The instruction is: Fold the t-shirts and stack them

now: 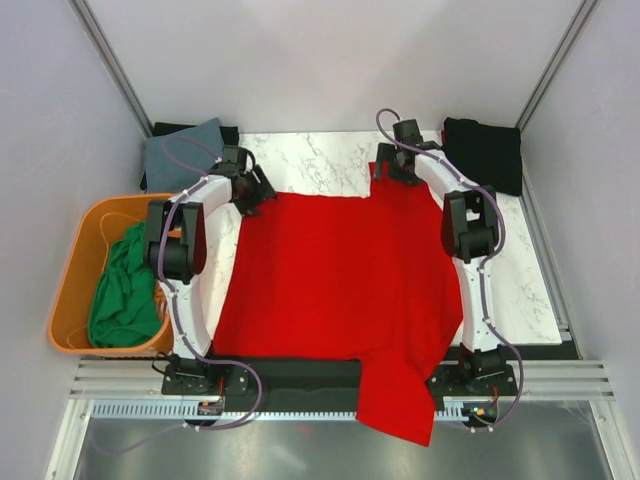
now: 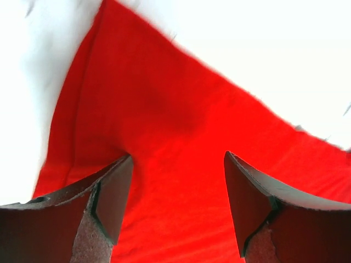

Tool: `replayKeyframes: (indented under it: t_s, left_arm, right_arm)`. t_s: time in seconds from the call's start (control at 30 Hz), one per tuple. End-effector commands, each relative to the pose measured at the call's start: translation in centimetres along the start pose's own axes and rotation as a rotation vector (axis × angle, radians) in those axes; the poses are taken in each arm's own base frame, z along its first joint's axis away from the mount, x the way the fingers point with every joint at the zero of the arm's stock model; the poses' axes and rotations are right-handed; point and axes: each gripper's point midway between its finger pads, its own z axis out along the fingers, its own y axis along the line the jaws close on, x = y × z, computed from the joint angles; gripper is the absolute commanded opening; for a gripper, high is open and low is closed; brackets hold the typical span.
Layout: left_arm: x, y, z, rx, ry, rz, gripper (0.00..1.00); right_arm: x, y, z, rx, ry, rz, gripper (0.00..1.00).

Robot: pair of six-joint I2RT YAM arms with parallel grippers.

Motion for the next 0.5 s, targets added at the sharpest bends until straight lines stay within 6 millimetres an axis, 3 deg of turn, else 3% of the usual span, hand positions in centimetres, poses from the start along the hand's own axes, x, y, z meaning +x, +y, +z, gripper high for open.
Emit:
replayKeyframes:
  t_s: [0.0,0.03,0.07,0.1,0.13,0.17,0.2,0.23,0.27,0.3,0.33,0.37,0.4,0.43,0.47]
  left_arm:
    - [-1.9,-0.4,2.8,-0.006,-0.023,-0.064,0.76]
    - [-2.4,-0.5,3.3,-0.002,-0.022,-0.069,0.76]
    - [-4.4,-1.8,3.4,0.027,-0.05,-0.07,0.76]
    - [-4.4,-1.0,5.0,0.012,-0.027,-0.083,0.75]
    - [-5.7,-1.2,6.0,0.005,-0.032,-0.09,0.75]
    - [-7.1,-2.4,5.2,0.027,-0.06,-0.085,0.75]
    - [-7.3,-1.9,6.6,0.019,-0.051,-0.09,0.75]
    - [-8.2,-2.2,6.7,0.023,-0.063,-0.091,0.74]
    - [-10.3,-3.4,5.7,0.042,-0.101,-0.087,0.74]
    - [-10.8,-3.4,6.1,0.039,-0.104,-0.095,0.74]
    - [-11.8,-4.0,5.4,0.052,-0.121,-0.098,0.74]
    - [-13.1,-4.9,4.1,0.081,-0.145,-0.105,0.74]
    - [-13.6,-5.6,3.2,0.097,-0.158,-0.105,0.74]
    - [-14.8,-7.0,0.5,0.129,-0.198,-0.097,0.74]
    - [-14.6,-7.3,-0.6,0.132,-0.2,-0.096,0.74]
  right_arm:
    - [-1.4,1.5,3.0,-0.039,-0.003,0.04,0.98]
    - [-0.6,1.8,5.1,-0.068,0.018,0.062,0.98]
    - [-1.5,2.3,5.7,-0.107,0.0,0.086,0.98]
    - [-2.4,2.9,6.7,-0.144,-0.029,0.129,0.98]
    - [-4.3,3.6,7.0,-0.204,-0.089,0.154,0.98]
    - [-5.4,3.9,7.3,-0.228,-0.127,0.182,0.98]
    - [-7.2,4.1,7.2,-0.255,-0.181,0.209,0.98]
    - [-9.6,4.9,7.0,-0.311,-0.278,0.22,0.98]
    - [-11.1,5.5,6.6,-0.352,-0.328,0.236,0.98]
    - [-12.4,5.8,6.0,-0.376,-0.379,0.238,0.98]
    - [-15.1,6.6,4.4,-0.428,-0.477,0.236,0.98]
    - [-16.2,7.4,3.3,-0.469,-0.511,0.238,0.98]
    - [-17.8,8.0,1.6,-0.494,-0.564,0.232,0.98]
    - [-20.3,8.5,-1.5,-0.528,-0.643,0.223,0.98]
    - [-21.6,8.8,-3.4,-0.531,-0.686,0.21,0.98]
